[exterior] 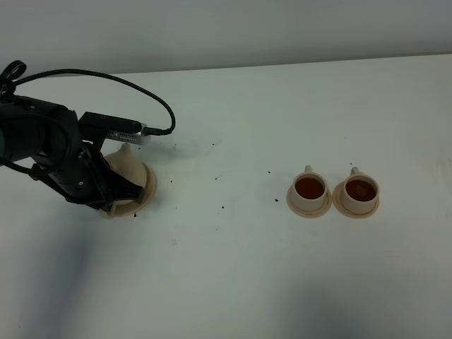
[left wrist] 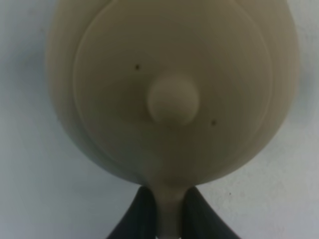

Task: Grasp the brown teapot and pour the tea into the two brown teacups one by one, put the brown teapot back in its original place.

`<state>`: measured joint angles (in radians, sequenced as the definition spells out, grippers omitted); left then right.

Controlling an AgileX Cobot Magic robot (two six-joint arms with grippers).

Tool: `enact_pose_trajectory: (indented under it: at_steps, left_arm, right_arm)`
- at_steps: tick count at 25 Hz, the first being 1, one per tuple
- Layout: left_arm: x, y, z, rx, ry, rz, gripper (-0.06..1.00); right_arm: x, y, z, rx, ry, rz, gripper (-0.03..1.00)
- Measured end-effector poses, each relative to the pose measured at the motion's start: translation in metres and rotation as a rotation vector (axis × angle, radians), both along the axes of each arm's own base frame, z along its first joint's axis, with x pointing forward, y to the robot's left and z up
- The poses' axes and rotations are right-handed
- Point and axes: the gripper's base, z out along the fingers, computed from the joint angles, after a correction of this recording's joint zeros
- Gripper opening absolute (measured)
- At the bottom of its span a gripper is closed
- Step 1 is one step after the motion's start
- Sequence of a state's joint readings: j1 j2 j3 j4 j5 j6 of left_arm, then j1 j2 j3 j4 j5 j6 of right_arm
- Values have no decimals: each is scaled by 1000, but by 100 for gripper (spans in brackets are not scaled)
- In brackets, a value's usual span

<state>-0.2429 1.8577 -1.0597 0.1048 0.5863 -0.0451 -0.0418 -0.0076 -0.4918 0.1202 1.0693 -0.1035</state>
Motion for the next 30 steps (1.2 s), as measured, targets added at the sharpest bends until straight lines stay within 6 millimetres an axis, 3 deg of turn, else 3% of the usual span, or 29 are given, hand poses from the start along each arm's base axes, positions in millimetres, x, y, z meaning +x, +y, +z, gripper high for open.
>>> enact_pose_trajectory:
  at_steps: [9, 15, 19, 23, 30]
  left_arm:
    - [-3, 1, 4, 4, 20, 3, 47]
    - [-26, 7, 40, 29, 95, 20, 50]
    - [-62, 15, 74, 37, 158, 38, 49]
    - [-120, 30, 95, 28, 121, 40, 47]
    - [-208, 50, 94, -27, -13, 44, 46]
  right_arm:
    - [0, 0, 0, 0, 0, 0, 31]
    - [0, 0, 0, 0, 0, 0, 31]
    - [0, 0, 0, 0, 0, 0, 31]
    - [0, 0, 0, 0, 0, 0, 31]
    - [0, 0, 0, 0, 0, 0, 31]
